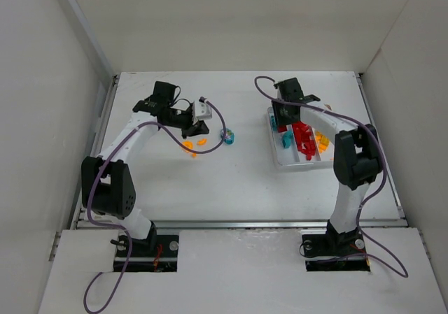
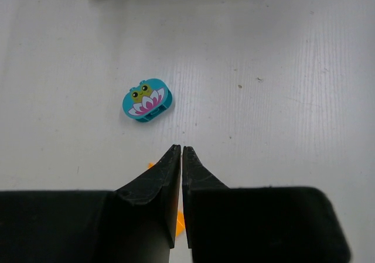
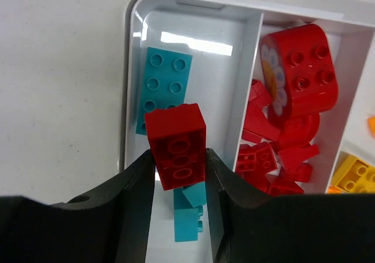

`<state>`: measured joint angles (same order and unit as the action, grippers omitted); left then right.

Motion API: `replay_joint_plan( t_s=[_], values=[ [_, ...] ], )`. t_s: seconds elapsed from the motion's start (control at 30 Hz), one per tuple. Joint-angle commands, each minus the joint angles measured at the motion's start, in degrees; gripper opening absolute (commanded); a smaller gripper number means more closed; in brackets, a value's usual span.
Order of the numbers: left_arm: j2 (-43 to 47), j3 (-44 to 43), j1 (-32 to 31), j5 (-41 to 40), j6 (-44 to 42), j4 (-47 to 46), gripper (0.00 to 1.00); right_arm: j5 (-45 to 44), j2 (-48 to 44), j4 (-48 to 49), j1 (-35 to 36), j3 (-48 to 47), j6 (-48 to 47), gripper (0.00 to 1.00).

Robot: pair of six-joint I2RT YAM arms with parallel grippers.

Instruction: Sort the legos into containers by color

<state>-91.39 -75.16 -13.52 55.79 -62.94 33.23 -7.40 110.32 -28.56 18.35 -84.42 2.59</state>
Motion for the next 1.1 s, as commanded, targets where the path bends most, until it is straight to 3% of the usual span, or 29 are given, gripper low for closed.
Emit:
replay_joint_plan(
  t_s=[0.0,0.3,0.67,0.77,0.8,0.87,0.9,1.0,1.07],
  values=[
    [3.7,1.6,-0.1,0.2,1.1,-1.4,0.04,-4.2,-1.5,-0.3,0.1,-3.7,1.5,0.11],
    [5.3,4.5,-0.1,0.2,3.3,-3.4,0.05,-7.6,-3.6,0.3,0.1,-3.7,1.5,0.07],
    [5.8,5.0,-0.1,-0.3,4.4,-4.4,0.05,-20.3,-3.6,-0.4,-1.2,-4.9,0.9,0.05],
    [5.8,5.0,-0.1,-0.9,4.9,-4.9,0.08,-21.7,-2.4,-1.6,-1.2,-4.9,-0.3,0.14],
    [5.8,5.0,-0.1,-0.9,4.9,-4.9,0.11,-21.7,-1.8,-2.1,-1.2,-4.9,-0.3,0.26],
    [5.8,5.0,-0.1,-1.5,5.5,-4.9,0.34,-21.7,-1.8,-2.1,-1.2,-4.9,-0.3,0.44],
    [5.8,5.0,-0.1,-2.0,5.5,-5.5,0.43,-21.0,-1.8,-2.1,-1.2,-4.9,-0.3,0.62],
    [5.8,5.0,-0.1,-2.5,6.1,-5.5,0.63,-20.1,-2.6,-2.1,-1.2,-4.9,-0.8,0.74],
    [5.8,5.0,-0.1,-2.5,6.1,-5.5,0.69,-18.4,-4.1,-2.1,-1.2,-5.4,-0.8,0.80]
  ],
)
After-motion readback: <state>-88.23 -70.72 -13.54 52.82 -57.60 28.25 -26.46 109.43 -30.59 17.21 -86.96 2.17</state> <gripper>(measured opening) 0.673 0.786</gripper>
